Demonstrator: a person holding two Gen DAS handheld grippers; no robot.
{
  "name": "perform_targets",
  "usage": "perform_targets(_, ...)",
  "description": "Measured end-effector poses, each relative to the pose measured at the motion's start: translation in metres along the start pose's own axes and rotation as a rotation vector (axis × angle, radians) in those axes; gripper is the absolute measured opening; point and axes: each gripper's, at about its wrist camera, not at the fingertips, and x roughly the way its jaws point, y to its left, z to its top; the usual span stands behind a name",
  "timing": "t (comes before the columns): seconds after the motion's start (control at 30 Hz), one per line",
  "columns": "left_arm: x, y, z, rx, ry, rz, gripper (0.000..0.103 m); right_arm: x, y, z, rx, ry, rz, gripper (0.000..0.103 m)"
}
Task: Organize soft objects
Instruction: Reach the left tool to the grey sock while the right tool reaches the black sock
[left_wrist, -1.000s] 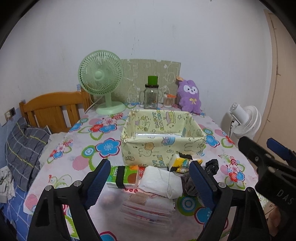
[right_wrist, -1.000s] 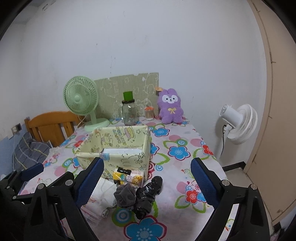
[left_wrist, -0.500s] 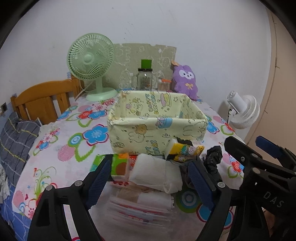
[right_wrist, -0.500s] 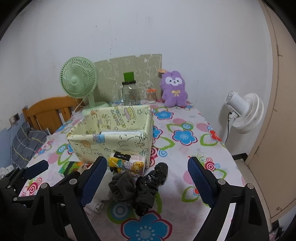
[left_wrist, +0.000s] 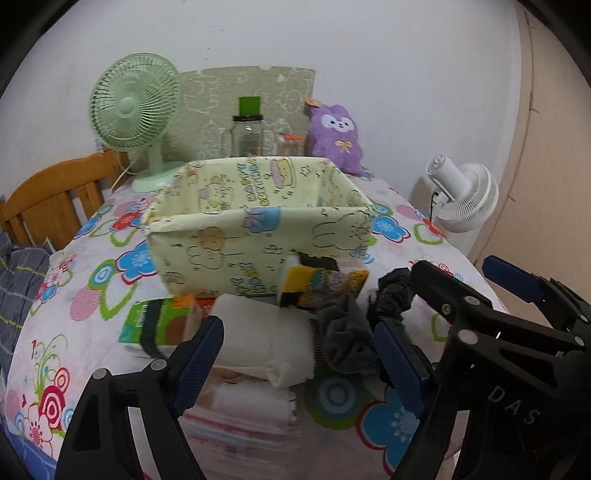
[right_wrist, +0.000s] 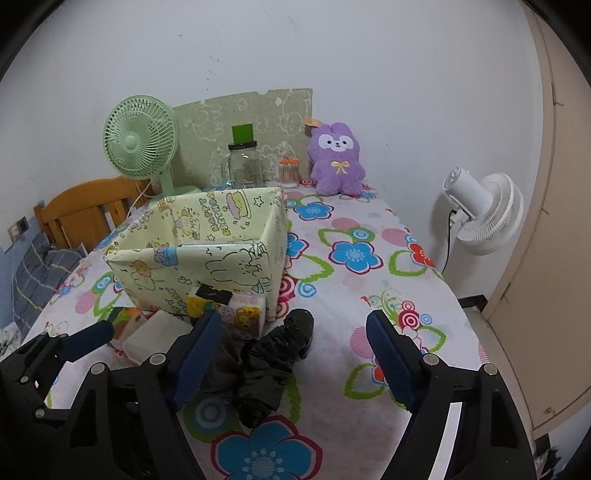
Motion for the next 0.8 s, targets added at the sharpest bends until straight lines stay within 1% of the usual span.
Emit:
perform_targets(0.33, 0.017, -0.017, -0.001, 0.031, 0.033, -0.01, 0.074, 0.014, -0.009, -0.003, 0.016, 0.031, 0.01, 0.081)
perform_targets(0.57, 0.03, -0.024, 0.0, 0.046, 0.06, -0.01, 0.068, 0.028, -0.016, -0.006, 0.047, 0.075, 0.041, 0.075)
perform_targets(0.8, 0.041, -0.027, 0.0, 0.055, 0.091, -0.017, 0.054, 0.043, -0.014, -0.009, 0.053, 0.123, 0.074, 0.075)
